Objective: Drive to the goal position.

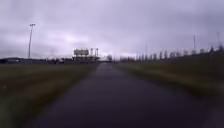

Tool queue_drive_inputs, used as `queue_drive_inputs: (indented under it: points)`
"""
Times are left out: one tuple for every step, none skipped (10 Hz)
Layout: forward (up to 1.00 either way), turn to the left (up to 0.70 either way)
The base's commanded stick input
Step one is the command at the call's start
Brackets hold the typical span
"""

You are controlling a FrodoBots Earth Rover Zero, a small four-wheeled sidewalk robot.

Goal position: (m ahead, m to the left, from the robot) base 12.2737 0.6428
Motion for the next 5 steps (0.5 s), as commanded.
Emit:
queue_drive_inputs:
  points:
    - [1.0,0.0]
    - [1.0,0.0]
    - [1.0,0.0]
    - [1.0,0.0]
    - [1.0,0.0]
